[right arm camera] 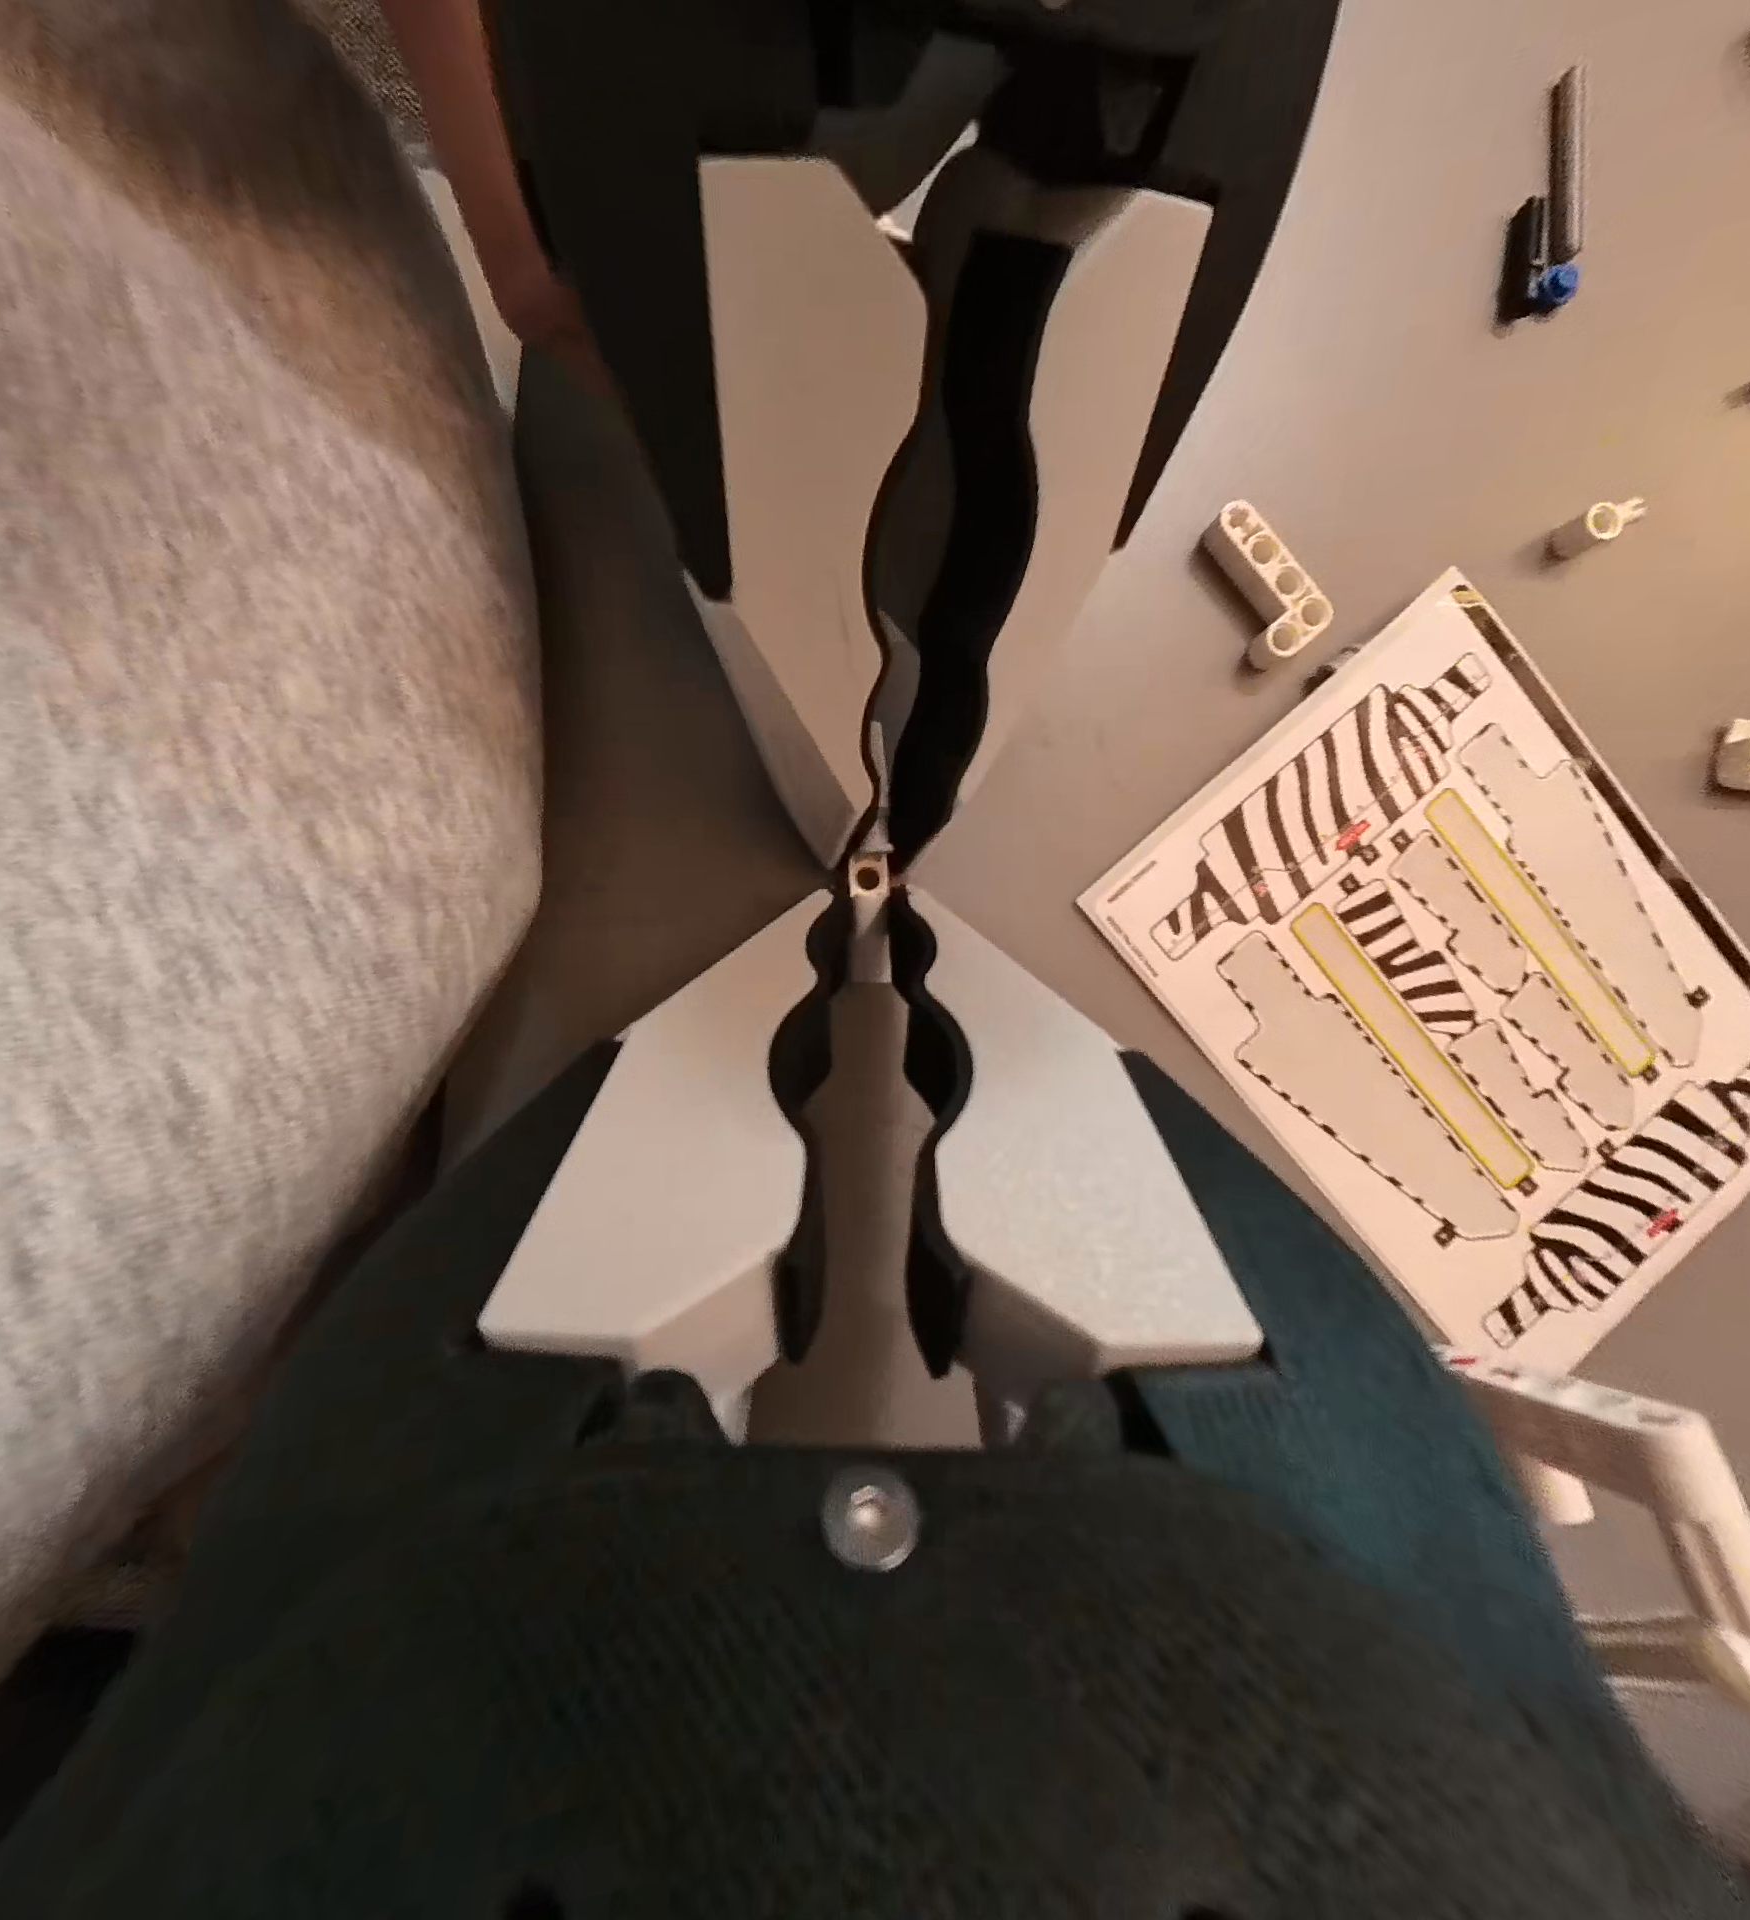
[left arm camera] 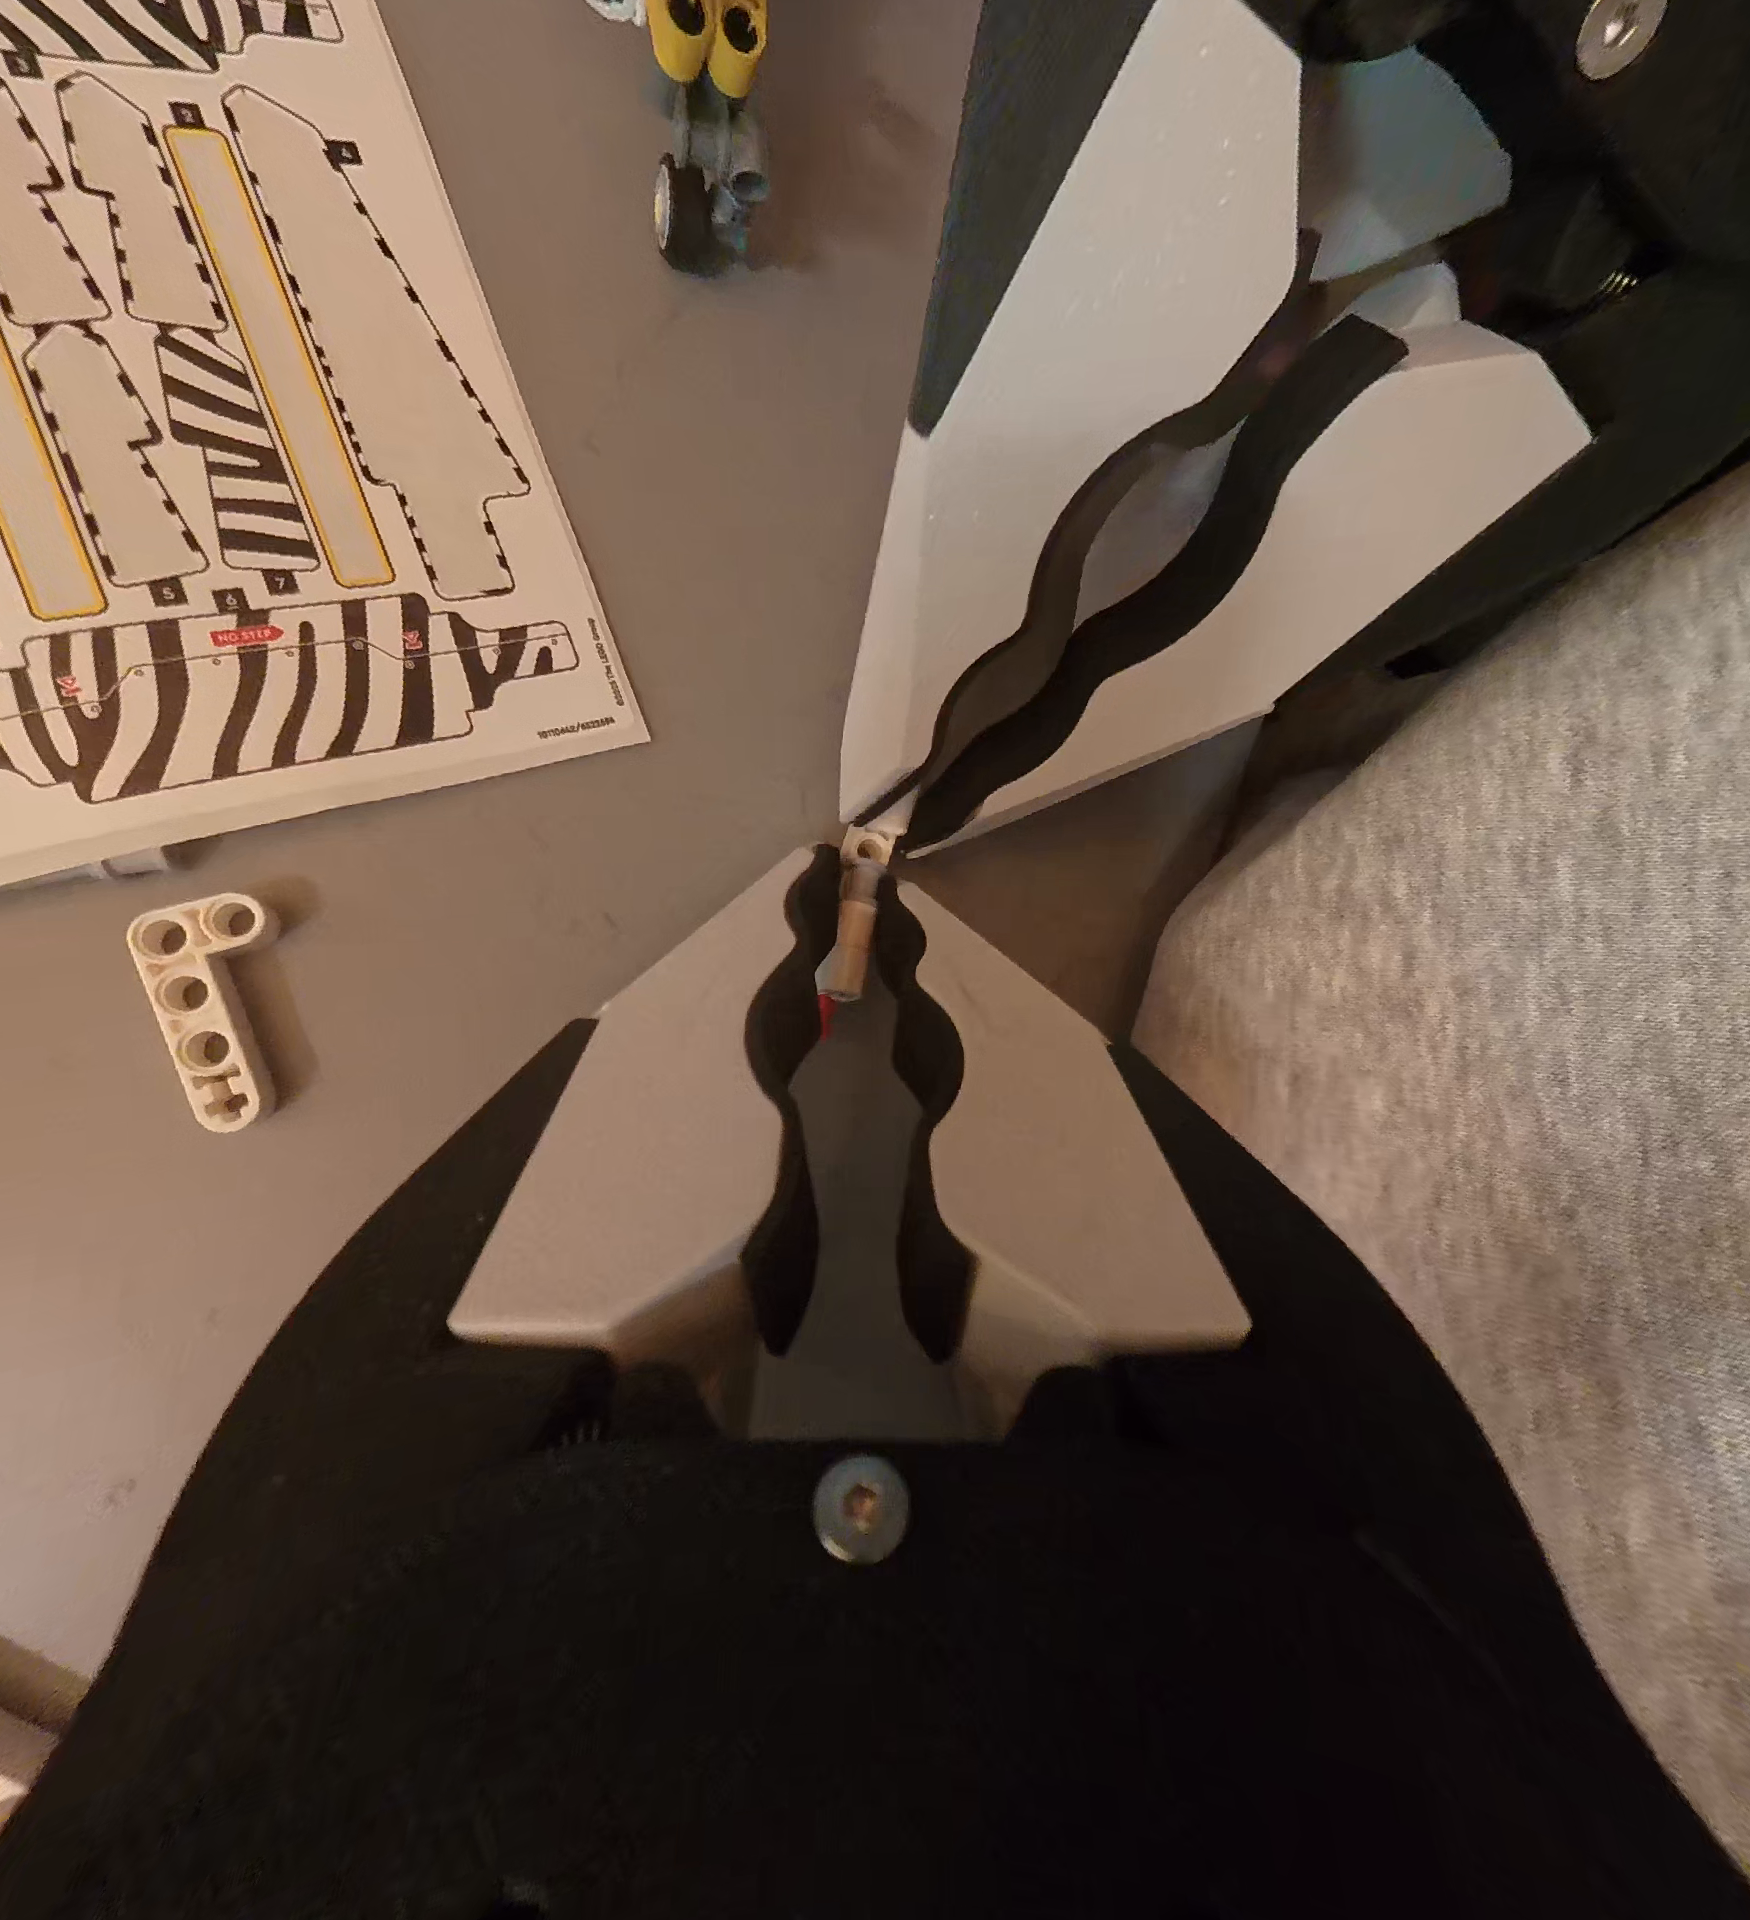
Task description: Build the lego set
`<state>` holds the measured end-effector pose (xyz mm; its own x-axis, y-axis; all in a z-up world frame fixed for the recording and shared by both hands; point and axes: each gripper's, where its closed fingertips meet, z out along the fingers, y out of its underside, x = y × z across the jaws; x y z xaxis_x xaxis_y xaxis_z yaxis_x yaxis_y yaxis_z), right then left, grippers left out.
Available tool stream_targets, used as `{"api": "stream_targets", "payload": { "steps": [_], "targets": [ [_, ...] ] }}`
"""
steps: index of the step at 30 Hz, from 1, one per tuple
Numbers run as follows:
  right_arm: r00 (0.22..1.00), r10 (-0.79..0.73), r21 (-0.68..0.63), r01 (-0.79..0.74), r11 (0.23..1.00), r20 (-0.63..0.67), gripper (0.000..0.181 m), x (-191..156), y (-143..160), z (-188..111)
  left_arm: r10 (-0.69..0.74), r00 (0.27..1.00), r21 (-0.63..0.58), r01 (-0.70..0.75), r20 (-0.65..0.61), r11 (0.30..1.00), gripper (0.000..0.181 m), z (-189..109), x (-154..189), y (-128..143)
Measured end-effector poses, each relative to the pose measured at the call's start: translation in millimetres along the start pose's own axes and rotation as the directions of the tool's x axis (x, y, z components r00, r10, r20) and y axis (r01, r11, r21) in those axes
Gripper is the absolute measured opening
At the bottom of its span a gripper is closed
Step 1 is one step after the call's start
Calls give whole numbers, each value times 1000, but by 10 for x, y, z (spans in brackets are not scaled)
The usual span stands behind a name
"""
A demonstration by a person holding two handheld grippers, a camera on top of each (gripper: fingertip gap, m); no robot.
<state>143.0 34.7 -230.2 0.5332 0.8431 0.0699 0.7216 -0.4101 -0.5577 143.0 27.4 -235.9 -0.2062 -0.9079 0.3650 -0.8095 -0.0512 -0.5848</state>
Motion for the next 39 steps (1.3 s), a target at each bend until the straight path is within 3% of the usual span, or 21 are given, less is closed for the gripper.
{"api": "stream_targets", "payload": {
  "steps": [18,19,20,21,23,24,26,31,34,37,39],
  "targets": [
    [990,123,233,-135,963,62,5,0,-55,-43,-17,999,-80,21,51,997,8,-1,0,13],
    [986,144,294,-164,942,89,8,-3,-122,-98,-18,998,-83,22,54,996,8,1,-2,12],
    [960,192,485,-270,832,205,5,-19,-441,-353,-15,998,-77,20,59,997,8,14,-3,-2],
    [934,231,539,-348,767,274,5,30,-611,-526,-7,998,-75,11,59,997,8,33,4,-20],
    [987,152,403,-121,907,-44,5,246,-408,-465,-6,998,-86,11,57,996,8,36,5,-23],
    [988,129,403,-85,911,-85,5,239,-388,-508,-14,999,-80,18,52,997,8,36,5,-25],
    [983,182,422,-169,891,9,5,148,-356,-555,-36,999,-62,38,31,997,8,35,7,-30],
    [947,321,540,-252,803,-35,6,451,-427,-861,-79,997,-56,78,-19,995,7,28,12,-54],
    [925,372,619,-249,745,-76,6,668,-714,-990,-96,995,-21,95,-12,995,11,-15,-9,-85],
    [882,451,647,-264,715,-138,6,892,-993,-933,-138,990,52,138,-18,989,22,-125,-17,-147],
    [803,549,596,-329,733,-232,6,1106,-992,-788,-162,987,94,159,21,983,25,-238,-86,-135]
  ]
}}
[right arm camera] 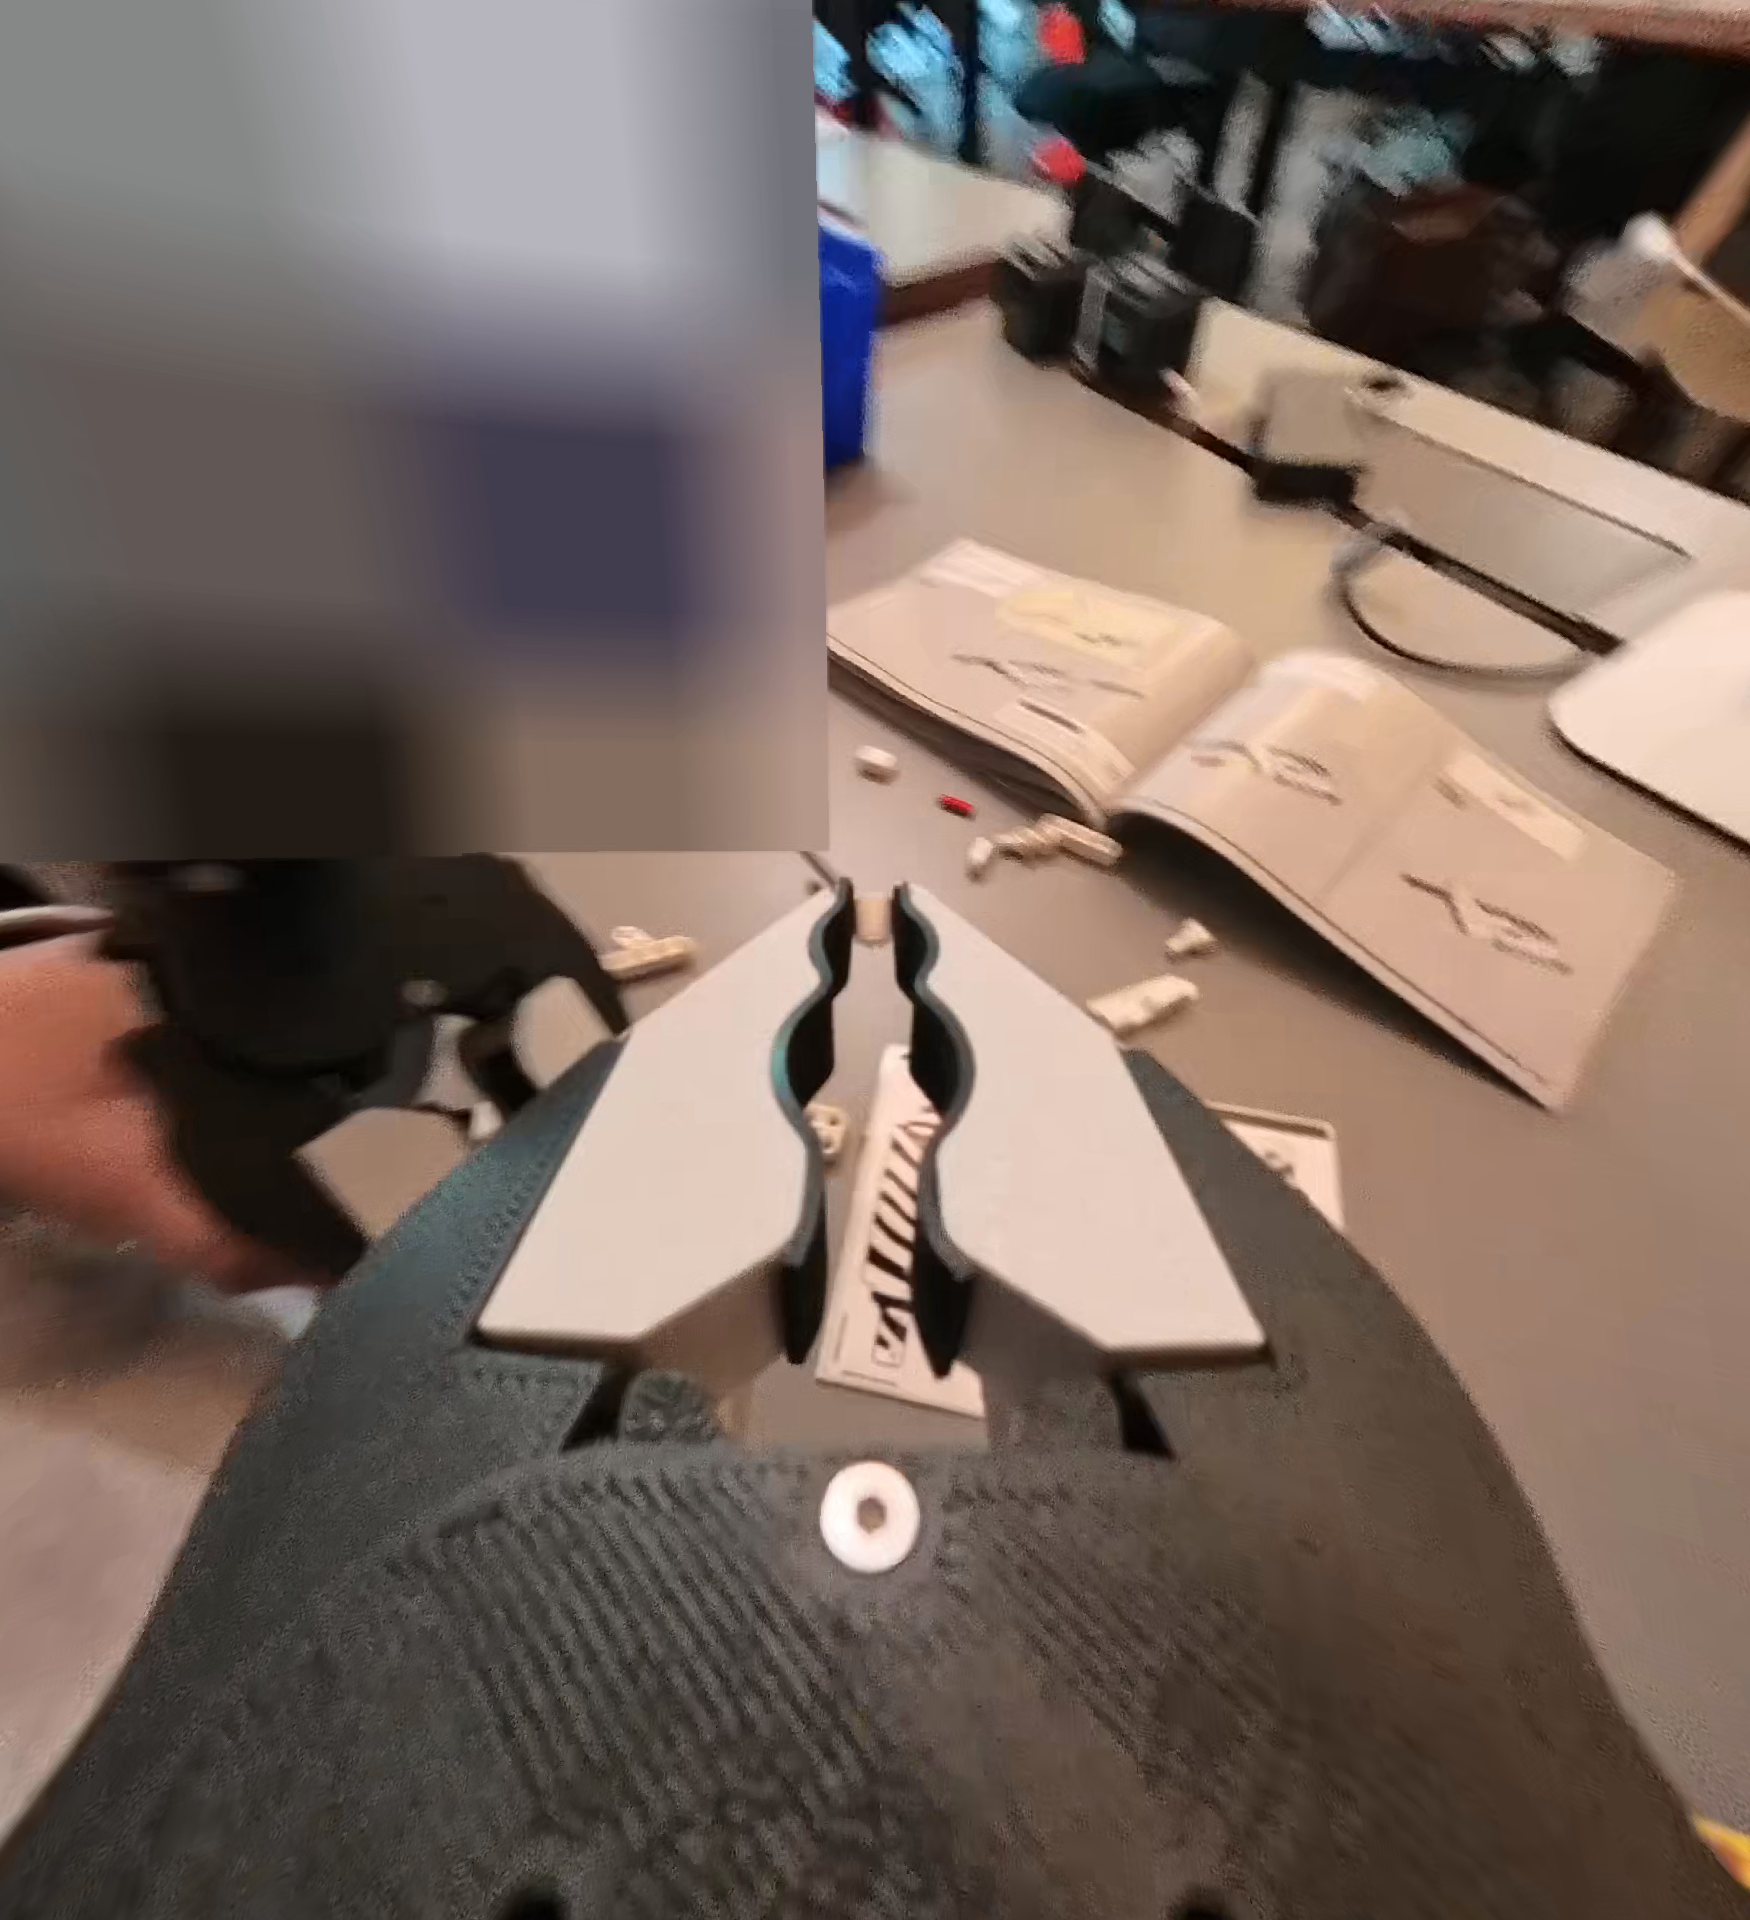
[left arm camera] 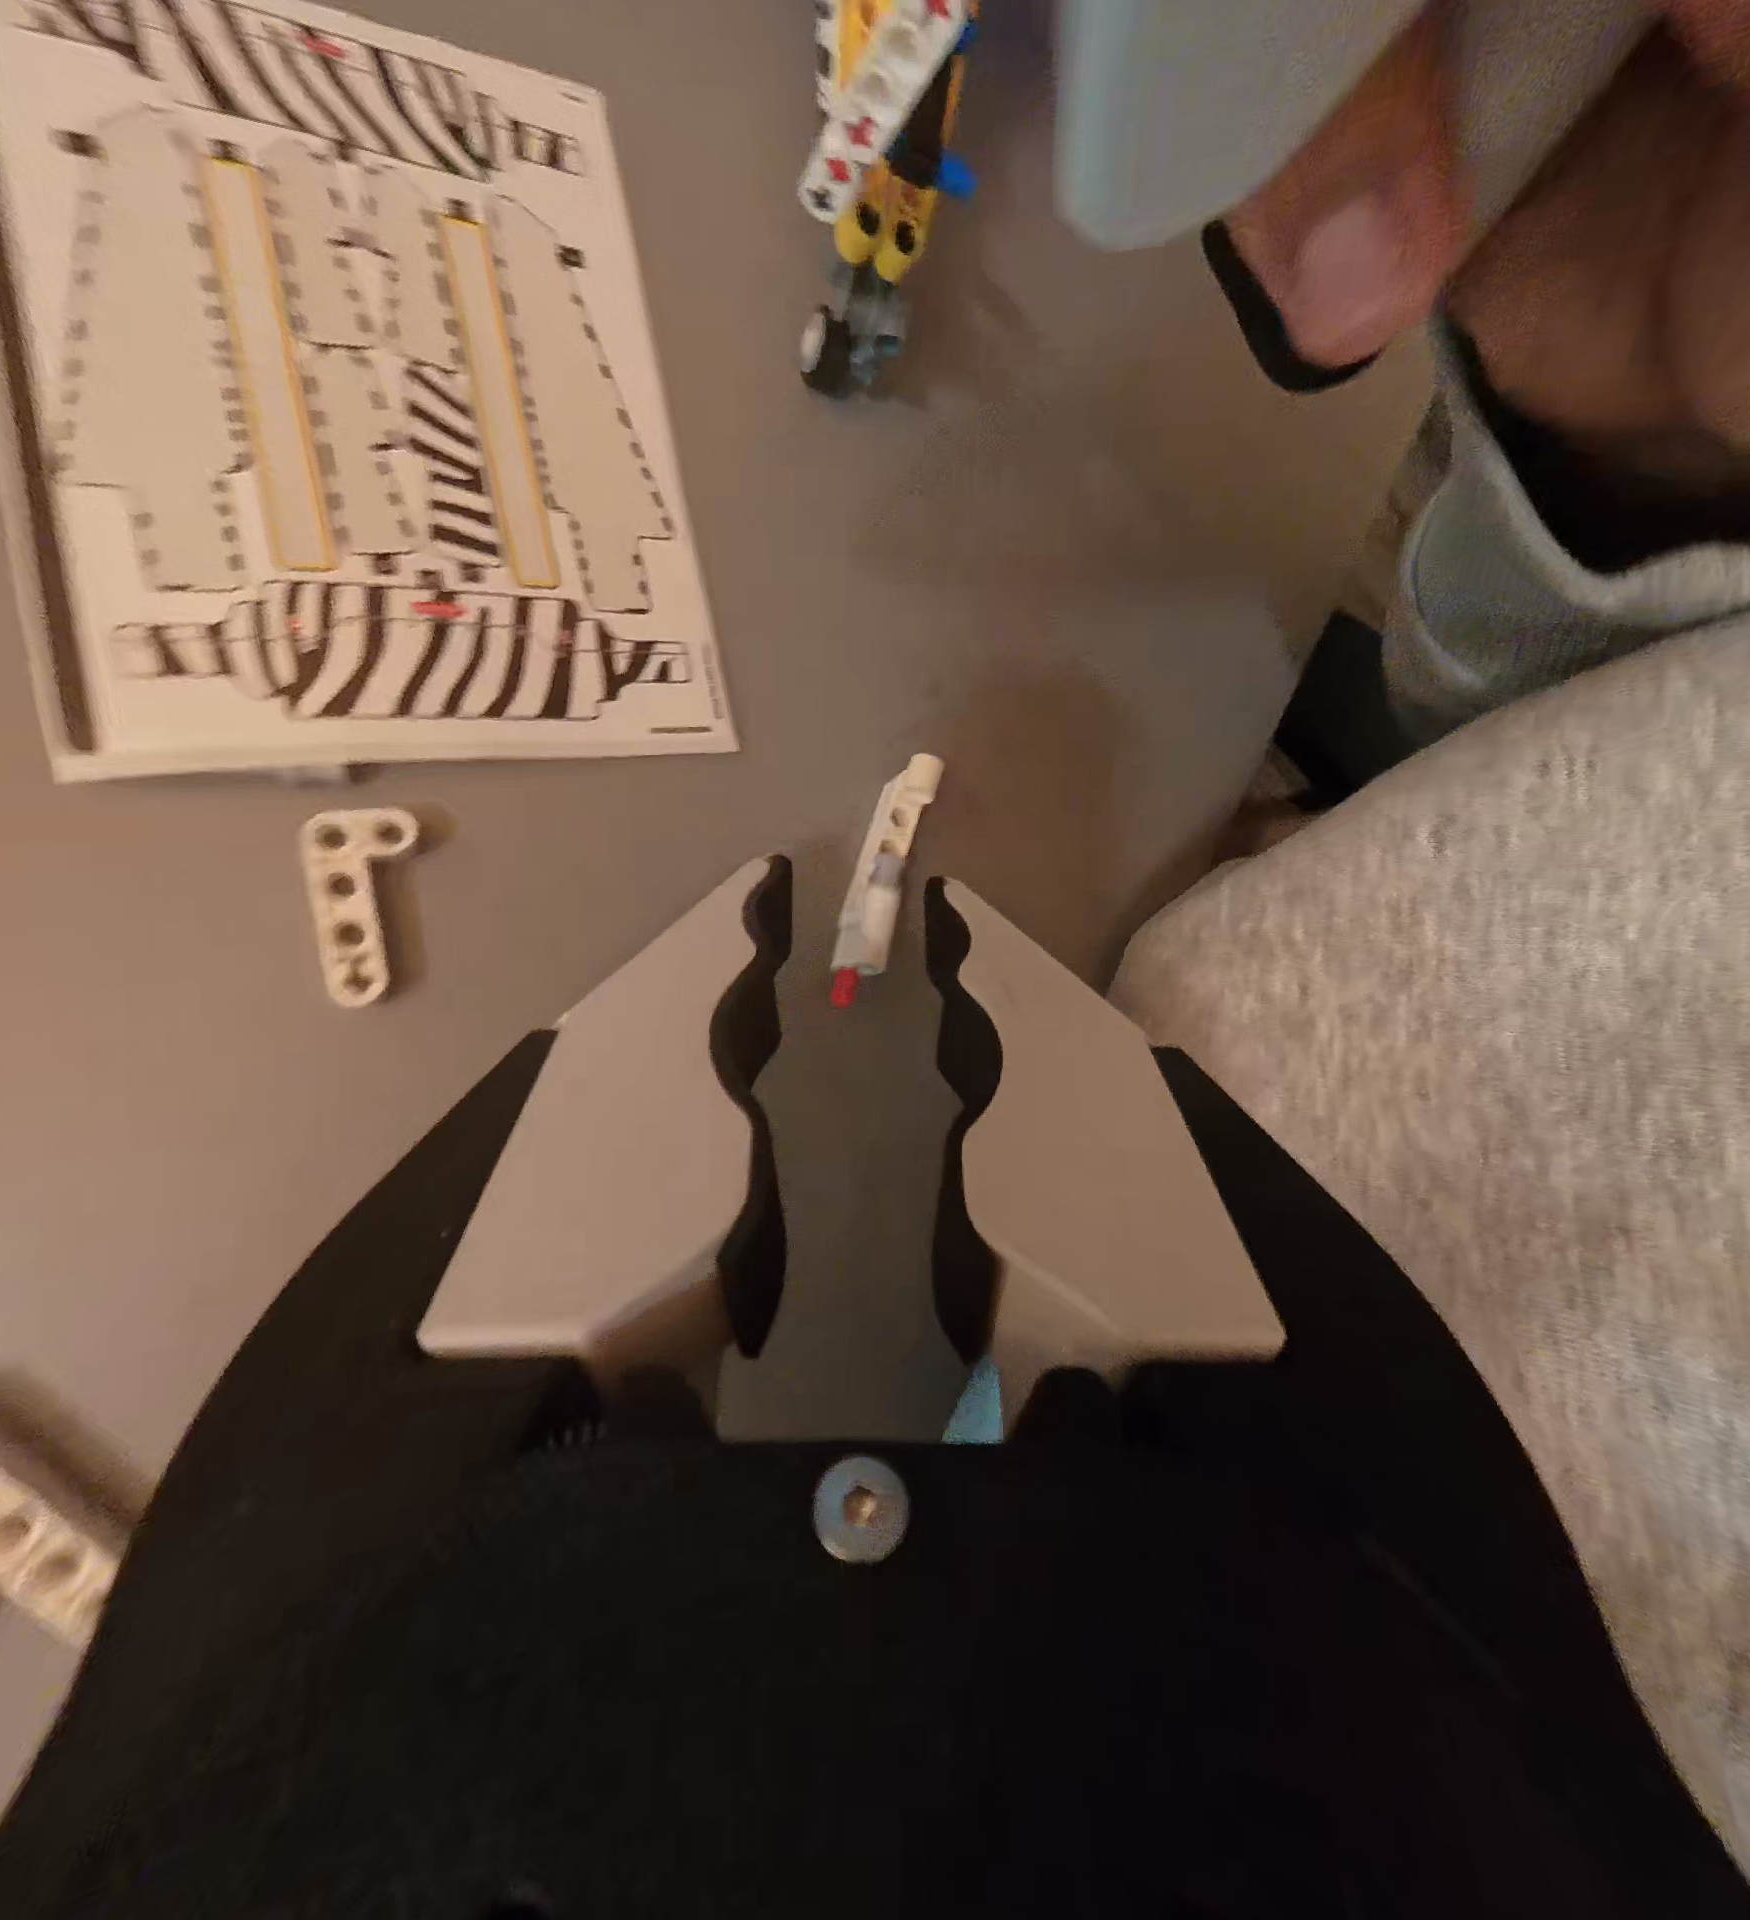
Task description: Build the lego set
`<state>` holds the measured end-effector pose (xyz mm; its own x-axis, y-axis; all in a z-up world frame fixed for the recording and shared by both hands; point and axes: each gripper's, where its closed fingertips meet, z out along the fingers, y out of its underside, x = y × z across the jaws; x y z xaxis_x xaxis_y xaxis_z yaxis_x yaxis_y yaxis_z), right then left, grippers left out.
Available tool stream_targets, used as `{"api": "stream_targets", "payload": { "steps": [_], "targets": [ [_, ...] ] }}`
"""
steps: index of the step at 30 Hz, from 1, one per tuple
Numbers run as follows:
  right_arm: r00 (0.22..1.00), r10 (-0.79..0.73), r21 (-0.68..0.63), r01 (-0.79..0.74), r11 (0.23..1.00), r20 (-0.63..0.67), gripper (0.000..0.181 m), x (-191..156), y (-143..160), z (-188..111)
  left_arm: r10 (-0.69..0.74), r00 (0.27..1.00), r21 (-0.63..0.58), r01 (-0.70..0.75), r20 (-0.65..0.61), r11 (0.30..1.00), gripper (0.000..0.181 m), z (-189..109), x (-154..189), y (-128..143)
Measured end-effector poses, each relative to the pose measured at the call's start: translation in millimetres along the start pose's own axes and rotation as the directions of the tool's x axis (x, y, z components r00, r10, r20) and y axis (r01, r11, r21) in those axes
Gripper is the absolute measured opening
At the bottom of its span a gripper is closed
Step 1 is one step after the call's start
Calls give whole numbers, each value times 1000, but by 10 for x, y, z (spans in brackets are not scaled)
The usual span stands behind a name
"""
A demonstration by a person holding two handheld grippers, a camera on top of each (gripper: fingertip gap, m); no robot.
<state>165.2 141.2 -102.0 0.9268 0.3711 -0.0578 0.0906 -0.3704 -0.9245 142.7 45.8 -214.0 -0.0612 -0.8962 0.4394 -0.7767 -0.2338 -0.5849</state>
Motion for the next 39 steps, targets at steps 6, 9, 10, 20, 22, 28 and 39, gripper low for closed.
{"api": "stream_targets", "payload": {
  "steps": [6,9,10,20,22,28,39],
  "targets": [
    [992,9,-209,-35,977,-123,6,65,377,578,-82,996,144,77,27,986,26,-399,-111,75],
    [981,63,-248,-108,963,-182,6,200,537,914,-106,994,153,105,-2,983,26,-399,-127,160],
    [973,79,-252,-133,958,-216,6,284,573,1004,-105,994,147,106,-13,983,26,-373,-109,179],
    [950,202,-294,-268,917,-238,63,507,778,1002,34,999,81,-37,32,996,28,-131,40,231],
    [966,233,-264,-256,930,-116,64,258,686,788,40,999,80,-41,13,996,28,-86,74,219],
    [978,105,-292,-49,955,179,56,-426,707,2,57,998,66,-59,21,996,26,36,63,181],
    [961,-61,-505,196,841,271,26,-519,1488,-325,72,995,16,-73,69,997,9,123,-9,204]
  ]
}}
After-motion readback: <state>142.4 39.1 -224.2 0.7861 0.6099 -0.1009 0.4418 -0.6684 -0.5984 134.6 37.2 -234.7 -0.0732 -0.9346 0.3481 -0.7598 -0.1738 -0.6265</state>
